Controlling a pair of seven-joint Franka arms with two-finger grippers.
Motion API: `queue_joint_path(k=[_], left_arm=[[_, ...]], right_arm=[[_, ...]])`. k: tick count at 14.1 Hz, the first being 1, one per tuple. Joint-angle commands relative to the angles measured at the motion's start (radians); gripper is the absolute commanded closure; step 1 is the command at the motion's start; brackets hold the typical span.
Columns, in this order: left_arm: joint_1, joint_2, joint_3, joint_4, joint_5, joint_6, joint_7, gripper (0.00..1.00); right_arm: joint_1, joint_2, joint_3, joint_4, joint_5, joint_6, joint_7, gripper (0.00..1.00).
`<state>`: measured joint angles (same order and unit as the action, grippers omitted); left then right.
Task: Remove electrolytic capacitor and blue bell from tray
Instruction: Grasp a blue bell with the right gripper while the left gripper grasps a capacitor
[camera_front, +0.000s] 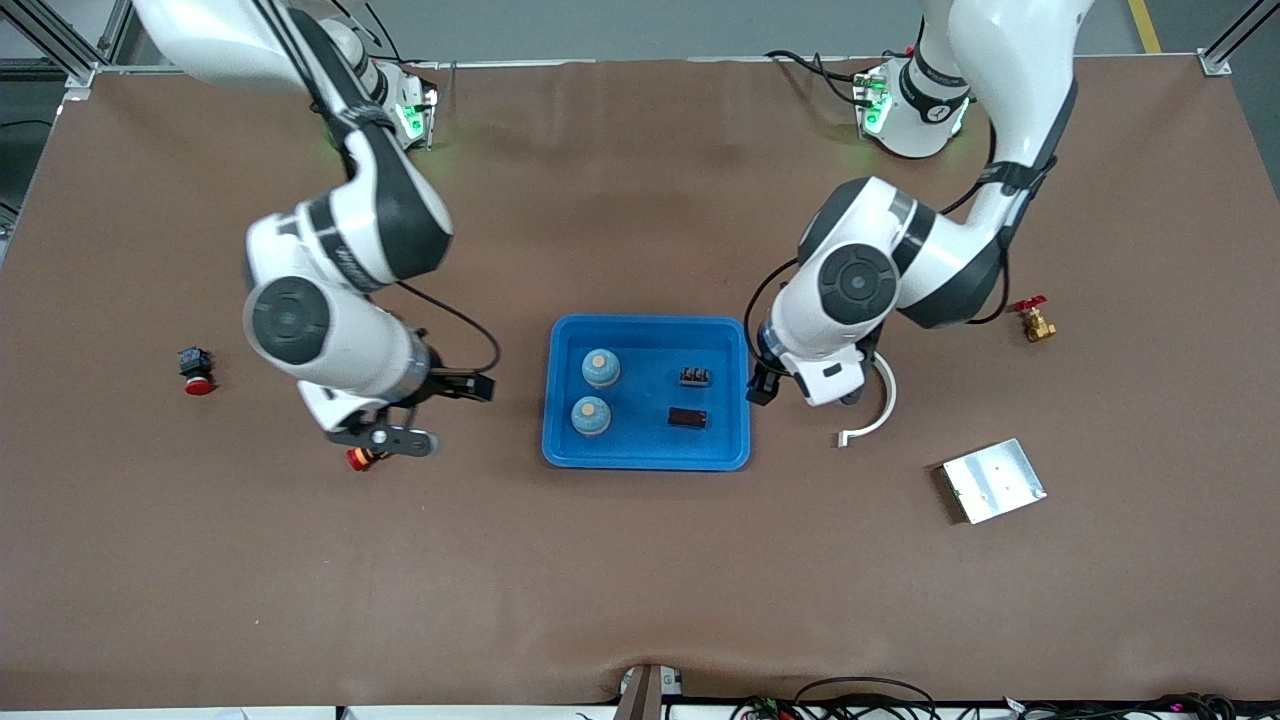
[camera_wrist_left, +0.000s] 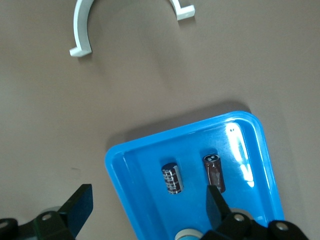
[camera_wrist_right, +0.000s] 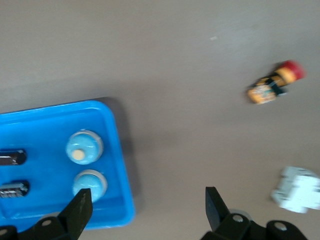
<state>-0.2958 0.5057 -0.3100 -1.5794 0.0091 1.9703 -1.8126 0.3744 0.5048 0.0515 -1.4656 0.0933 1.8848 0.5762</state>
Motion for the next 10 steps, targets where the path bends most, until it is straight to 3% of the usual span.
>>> queue_joint_path(k=[1, 4, 7, 10], left_arm=[[-0.037, 0.082, 0.006, 0.068, 0.035, 0.039, -0.127, 0.00], [-0.077, 0.135, 0.014, 0.070, 0.037, 0.106, -0.227, 0.00], [-0.097, 0.191, 0.014, 0.070, 0.113, 0.142, -0.350, 0.00], [-0.124, 0.226, 0.014, 0.070, 0.143, 0.168, -0.390, 0.00]], right_arm=[[0.026, 0.064, 0.043, 0.013, -0.012, 0.052, 0.121, 0.00], [0.047, 0.130, 0.051, 0.013, -0.013, 0.086, 0.166, 0.00], [0.078, 0.158, 0.056, 0.013, -0.012, 0.126, 0.226, 0.00], [0.086, 0.170, 0.100, 0.010, -0.017, 0.123, 0.277, 0.00]])
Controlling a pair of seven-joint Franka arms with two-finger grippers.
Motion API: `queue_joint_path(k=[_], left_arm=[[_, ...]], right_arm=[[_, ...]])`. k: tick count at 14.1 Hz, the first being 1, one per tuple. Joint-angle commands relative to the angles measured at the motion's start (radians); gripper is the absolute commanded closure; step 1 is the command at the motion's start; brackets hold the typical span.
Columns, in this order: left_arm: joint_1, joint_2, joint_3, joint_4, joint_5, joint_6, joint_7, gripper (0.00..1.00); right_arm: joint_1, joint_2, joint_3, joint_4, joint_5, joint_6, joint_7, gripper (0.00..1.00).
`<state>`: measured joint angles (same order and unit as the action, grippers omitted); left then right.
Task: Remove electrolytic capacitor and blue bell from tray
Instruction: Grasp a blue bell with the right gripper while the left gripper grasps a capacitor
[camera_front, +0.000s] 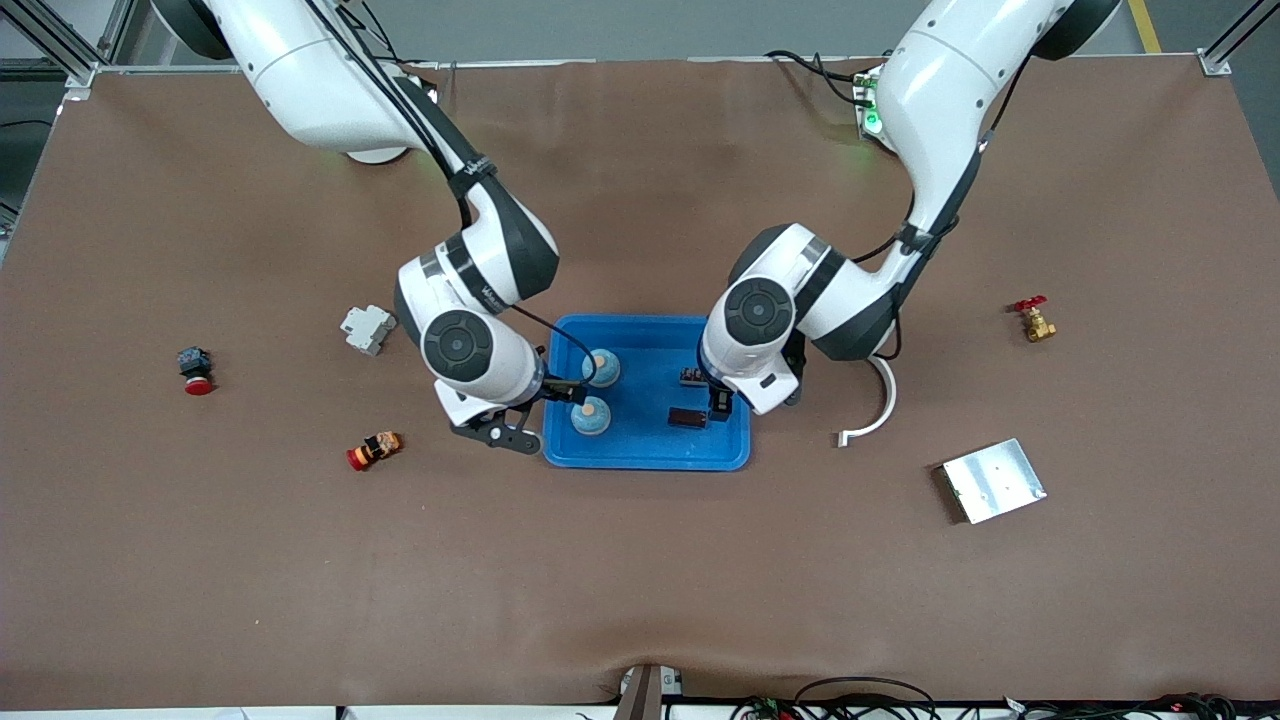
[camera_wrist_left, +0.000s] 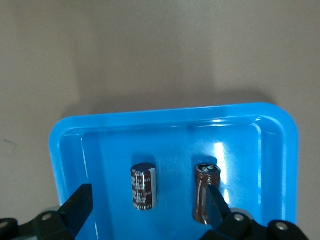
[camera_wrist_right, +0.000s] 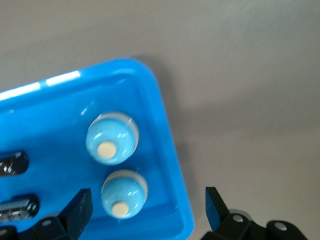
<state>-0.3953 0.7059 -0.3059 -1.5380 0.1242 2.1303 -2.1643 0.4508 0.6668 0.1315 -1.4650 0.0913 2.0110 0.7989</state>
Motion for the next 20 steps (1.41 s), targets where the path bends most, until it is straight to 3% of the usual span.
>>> queue_joint_path(k=[1, 9, 20], left_arm=[[-0.027, 0.030, 0.010, 0.027, 0.034, 0.008, -0.055, 0.00], [-0.056, 0.063, 0.010, 0.024, 0.044, 0.051, -0.137, 0.00], [-0.062, 0.106, 0.010, 0.021, 0.100, 0.112, -0.135, 0.00]], right_arm=[[0.017, 0.023, 0.020, 0.009, -0.015, -0.001, 0.059, 0.00], [0.051, 0.069, 0.043, -0.047, -0.016, 0.115, 0.117, 0.00], [0.052, 0.091, 0.059, -0.054, -0.016, 0.152, 0.117, 0.00]])
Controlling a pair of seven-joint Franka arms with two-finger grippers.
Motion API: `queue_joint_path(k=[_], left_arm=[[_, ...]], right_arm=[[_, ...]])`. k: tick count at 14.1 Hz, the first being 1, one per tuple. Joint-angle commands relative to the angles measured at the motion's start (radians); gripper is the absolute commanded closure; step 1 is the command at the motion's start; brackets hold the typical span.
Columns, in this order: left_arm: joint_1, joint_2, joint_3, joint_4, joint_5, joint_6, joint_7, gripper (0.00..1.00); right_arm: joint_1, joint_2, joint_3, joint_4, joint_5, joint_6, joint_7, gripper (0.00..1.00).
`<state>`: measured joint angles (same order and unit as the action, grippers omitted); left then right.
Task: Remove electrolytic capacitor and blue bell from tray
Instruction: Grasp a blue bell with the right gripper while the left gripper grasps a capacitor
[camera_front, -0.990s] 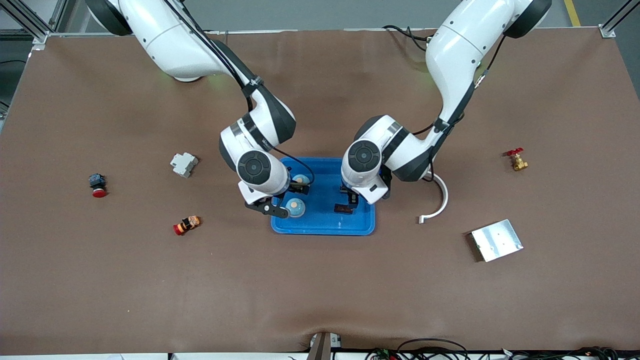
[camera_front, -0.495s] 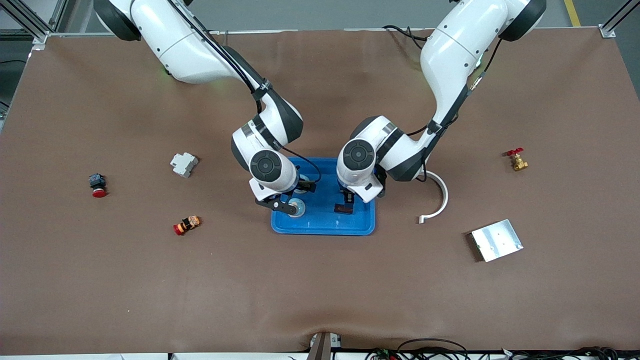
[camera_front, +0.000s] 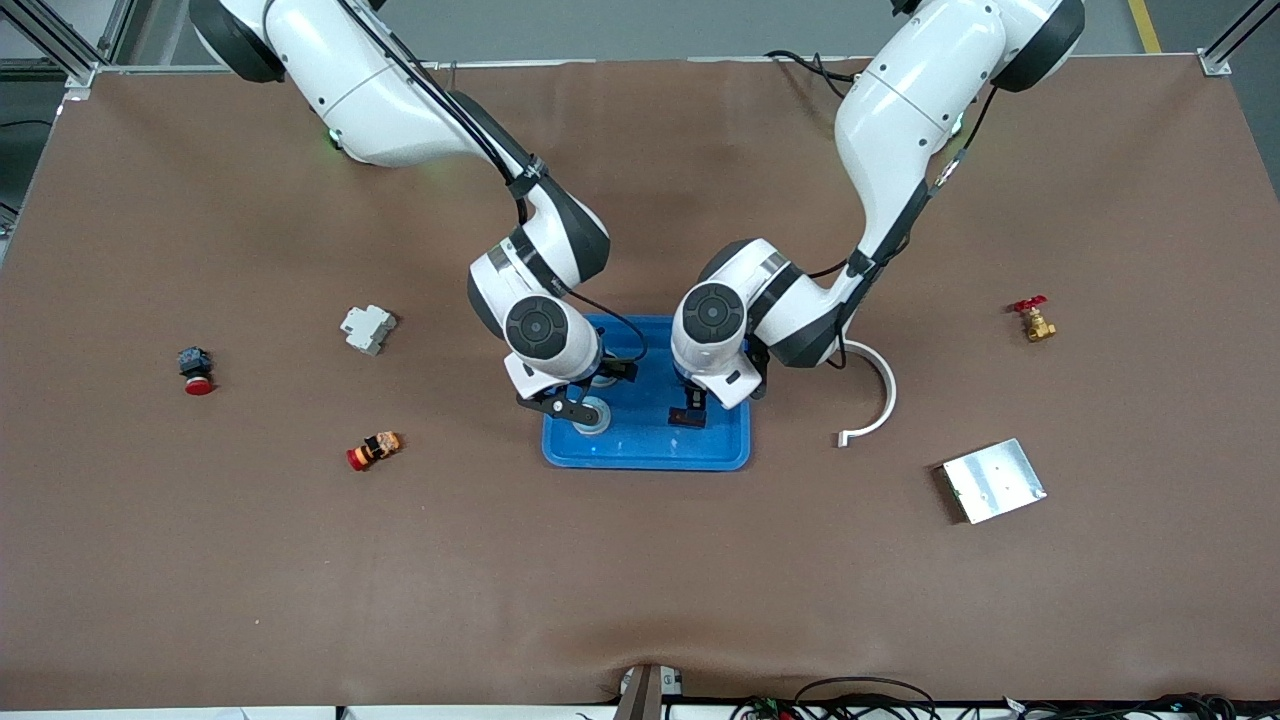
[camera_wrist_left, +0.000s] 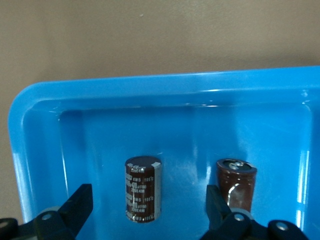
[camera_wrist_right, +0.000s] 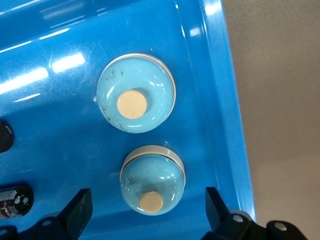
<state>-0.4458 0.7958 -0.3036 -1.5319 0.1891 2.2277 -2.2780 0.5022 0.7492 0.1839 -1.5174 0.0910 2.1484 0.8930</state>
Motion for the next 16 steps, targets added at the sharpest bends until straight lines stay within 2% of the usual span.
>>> queue_joint_path(k=[1, 10, 11, 12, 13, 15, 16], left_arm=[[-0.011, 0.020, 0.008, 0.015, 0.036, 0.021, -0.021, 0.00], [-0.011, 0.036, 0.008, 0.015, 0.050, 0.043, -0.034, 0.00], [-0.014, 0.034, 0.008, 0.015, 0.052, 0.043, -0.034, 0.09], [-0.014, 0.034, 0.008, 0.013, 0.052, 0.043, -0.035, 0.23], [-0.022, 0.034, 0.008, 0.015, 0.052, 0.041, -0.037, 0.37], [-0.027, 0.034, 0.008, 0.015, 0.059, 0.041, -0.043, 1.00], [-0.028, 0.034, 0.008, 0.015, 0.067, 0.041, -0.038, 1.00]], right_arm=[[0.002, 0.015, 0.006, -0.001, -0.016, 0.014, 0.023, 0.00], [0.009, 0.047, 0.016, -0.001, -0.016, 0.047, 0.023, 0.00], [0.009, 0.052, 0.016, -0.001, -0.016, 0.050, 0.023, 0.00], [0.007, 0.053, 0.016, 0.000, -0.016, 0.056, 0.023, 0.00], [0.007, 0.053, 0.016, 0.000, -0.014, 0.054, 0.023, 0.06], [0.004, 0.053, 0.016, -0.001, -0.013, 0.047, 0.023, 0.33], [0.004, 0.052, 0.017, -0.001, -0.013, 0.041, 0.023, 0.51]])
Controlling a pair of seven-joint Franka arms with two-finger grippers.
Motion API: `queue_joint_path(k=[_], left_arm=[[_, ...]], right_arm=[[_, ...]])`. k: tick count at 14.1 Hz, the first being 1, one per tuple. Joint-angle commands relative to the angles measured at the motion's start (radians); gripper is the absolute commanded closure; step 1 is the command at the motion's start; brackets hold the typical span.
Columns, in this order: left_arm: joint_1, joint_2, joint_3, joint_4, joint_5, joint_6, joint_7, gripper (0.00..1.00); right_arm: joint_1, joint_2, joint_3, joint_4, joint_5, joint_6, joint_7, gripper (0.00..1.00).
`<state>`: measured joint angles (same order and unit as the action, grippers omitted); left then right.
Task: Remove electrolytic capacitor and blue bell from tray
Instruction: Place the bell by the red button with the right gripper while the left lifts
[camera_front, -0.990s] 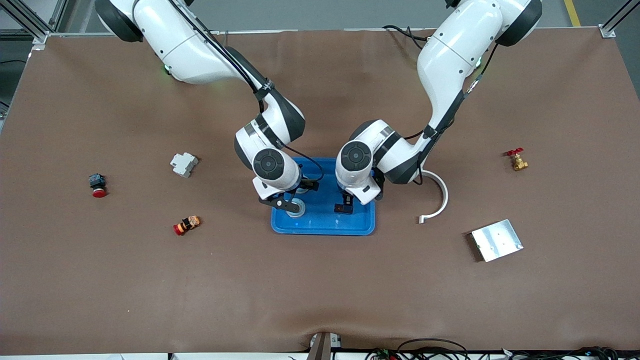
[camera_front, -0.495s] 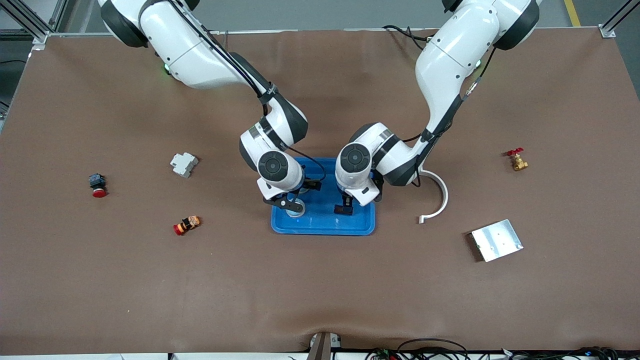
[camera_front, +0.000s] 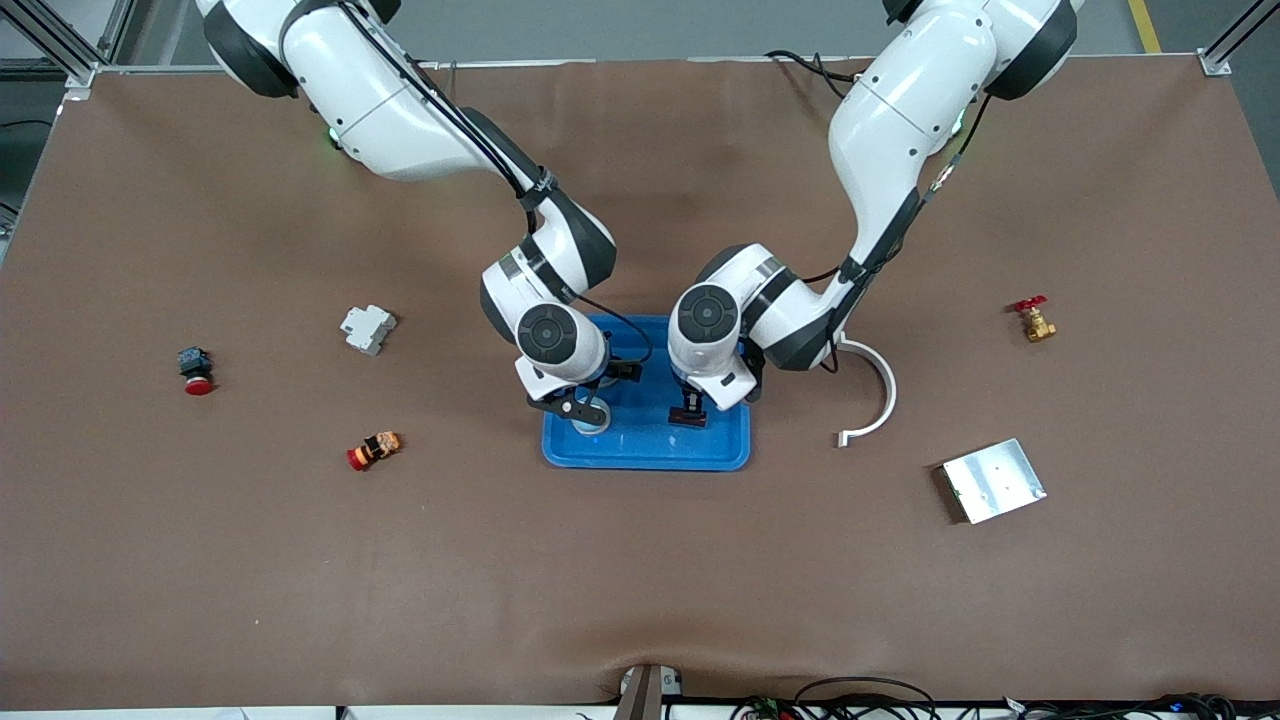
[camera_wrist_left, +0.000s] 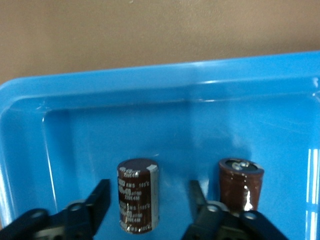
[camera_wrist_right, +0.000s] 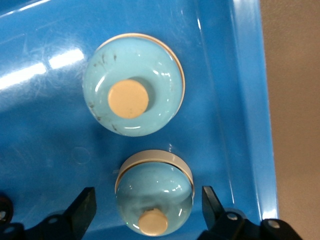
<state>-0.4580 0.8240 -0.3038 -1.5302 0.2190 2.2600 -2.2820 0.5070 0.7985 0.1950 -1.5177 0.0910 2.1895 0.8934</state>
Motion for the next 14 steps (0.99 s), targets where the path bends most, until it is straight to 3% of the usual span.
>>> queue_joint_path(k=[1, 4, 5, 9, 10, 11, 14], left_arm=[[-0.016, 0.006, 0.008, 0.013, 0.039, 0.009, -0.037, 1.00], [-0.014, -0.009, 0.008, 0.019, 0.042, -0.003, -0.036, 1.00], [-0.010, -0.028, 0.008, 0.021, 0.043, -0.017, -0.030, 1.00], [0.001, -0.061, 0.000, 0.062, 0.040, -0.161, 0.158, 1.00], [0.002, -0.075, 0.000, 0.062, 0.036, -0.172, 0.229, 1.00], [0.004, -0.088, 0.000, 0.059, 0.033, -0.177, 0.307, 1.00], [0.004, -0.111, -0.001, 0.050, 0.031, -0.200, 0.536, 1.00]], right_arm=[[-0.005, -0.001, 0.012, -0.005, -0.011, -0.004, 0.022, 0.63], [-0.025, -0.024, 0.012, -0.004, -0.011, -0.063, 0.021, 0.95], [-0.036, -0.038, 0.018, -0.002, -0.005, -0.088, 0.019, 1.00], [-0.129, -0.126, 0.040, -0.001, 0.012, -0.181, -0.043, 1.00], [-0.155, -0.160, 0.037, -0.002, 0.057, -0.215, -0.077, 1.00], [-0.185, -0.195, 0.029, -0.002, 0.100, -0.255, -0.111, 1.00], [-0.277, -0.265, -0.021, -0.004, 0.110, -0.370, -0.270, 1.00]])
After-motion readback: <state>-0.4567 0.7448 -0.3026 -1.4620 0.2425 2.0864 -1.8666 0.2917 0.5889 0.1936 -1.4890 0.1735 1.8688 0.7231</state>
